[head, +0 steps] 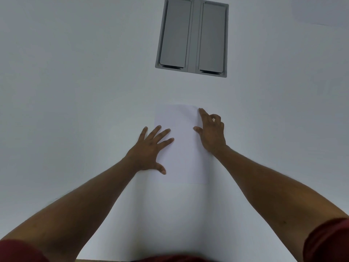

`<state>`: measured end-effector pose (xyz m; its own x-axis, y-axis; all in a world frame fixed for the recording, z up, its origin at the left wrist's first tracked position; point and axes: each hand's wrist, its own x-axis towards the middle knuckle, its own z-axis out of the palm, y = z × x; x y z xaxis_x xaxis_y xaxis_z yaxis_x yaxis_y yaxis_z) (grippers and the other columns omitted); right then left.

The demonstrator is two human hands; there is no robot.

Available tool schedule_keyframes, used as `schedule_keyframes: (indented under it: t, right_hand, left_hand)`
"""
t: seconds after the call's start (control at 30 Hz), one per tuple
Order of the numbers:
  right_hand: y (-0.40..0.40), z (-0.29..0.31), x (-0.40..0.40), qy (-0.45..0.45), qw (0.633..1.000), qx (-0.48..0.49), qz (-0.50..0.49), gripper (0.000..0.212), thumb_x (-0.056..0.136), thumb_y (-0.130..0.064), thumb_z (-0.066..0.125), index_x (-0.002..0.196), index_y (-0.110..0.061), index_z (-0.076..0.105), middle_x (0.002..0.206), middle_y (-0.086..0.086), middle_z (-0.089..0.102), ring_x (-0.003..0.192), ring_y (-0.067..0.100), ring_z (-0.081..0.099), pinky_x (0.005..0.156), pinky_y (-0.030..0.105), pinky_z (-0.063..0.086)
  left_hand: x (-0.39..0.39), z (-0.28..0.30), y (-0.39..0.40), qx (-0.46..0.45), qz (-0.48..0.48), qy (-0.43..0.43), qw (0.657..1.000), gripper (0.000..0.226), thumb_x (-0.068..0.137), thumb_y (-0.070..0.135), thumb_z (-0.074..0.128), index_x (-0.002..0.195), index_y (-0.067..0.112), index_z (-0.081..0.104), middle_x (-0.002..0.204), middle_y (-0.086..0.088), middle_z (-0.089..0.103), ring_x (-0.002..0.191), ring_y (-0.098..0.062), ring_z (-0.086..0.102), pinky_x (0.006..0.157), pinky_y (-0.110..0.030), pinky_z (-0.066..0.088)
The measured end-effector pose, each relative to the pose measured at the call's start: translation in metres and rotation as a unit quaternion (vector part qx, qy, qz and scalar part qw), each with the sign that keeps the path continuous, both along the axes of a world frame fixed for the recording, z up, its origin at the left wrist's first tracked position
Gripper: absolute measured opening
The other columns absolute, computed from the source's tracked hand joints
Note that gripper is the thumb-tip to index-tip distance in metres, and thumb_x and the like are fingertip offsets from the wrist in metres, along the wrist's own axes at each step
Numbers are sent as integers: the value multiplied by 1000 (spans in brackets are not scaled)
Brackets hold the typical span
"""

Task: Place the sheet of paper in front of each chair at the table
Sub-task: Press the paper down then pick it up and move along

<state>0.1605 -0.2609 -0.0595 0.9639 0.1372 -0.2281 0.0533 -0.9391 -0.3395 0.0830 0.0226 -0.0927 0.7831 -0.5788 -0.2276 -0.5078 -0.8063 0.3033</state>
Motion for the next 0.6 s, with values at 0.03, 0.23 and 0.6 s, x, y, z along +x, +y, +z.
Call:
schedule_keyframes:
  t: [0.03, 0.23, 0.6]
  right_hand:
    - [1, 0, 0, 4, 1000, 21, -19, 72, 103, -31, 66, 165, -17, 32, 156, 7, 52, 142, 36, 40, 111, 49, 36]
    - [11, 25, -18, 33, 949, 263, -173, 66, 89, -30, 85, 146, -23, 52, 110, -6, 70, 102, 12, 66, 91, 27, 50]
    - [14, 35, -93, 114, 890, 304, -319, 18, 94, -23, 78, 110, -15, 79, 100, -3, 80, 96, 23, 77, 92, 45, 62]
  left_hand:
    - [0, 0, 0, -1, 0, -2, 1000, 135, 62, 104, 45, 171, 28, 25, 182, -4, 10, 167, -34, 2, 128, -71, 5]
    - [0, 2, 0, 25, 2, 2, 1000, 136, 61, 105, 45, 172, 29, 23, 182, -2, 6, 168, -33, -1, 130, -71, 6]
    - [-2, 12, -2, 15, 24, -2, 1000, 136, 60, 103, 53, 171, 29, 25, 182, -5, 5, 168, -36, 4, 128, -74, 11]
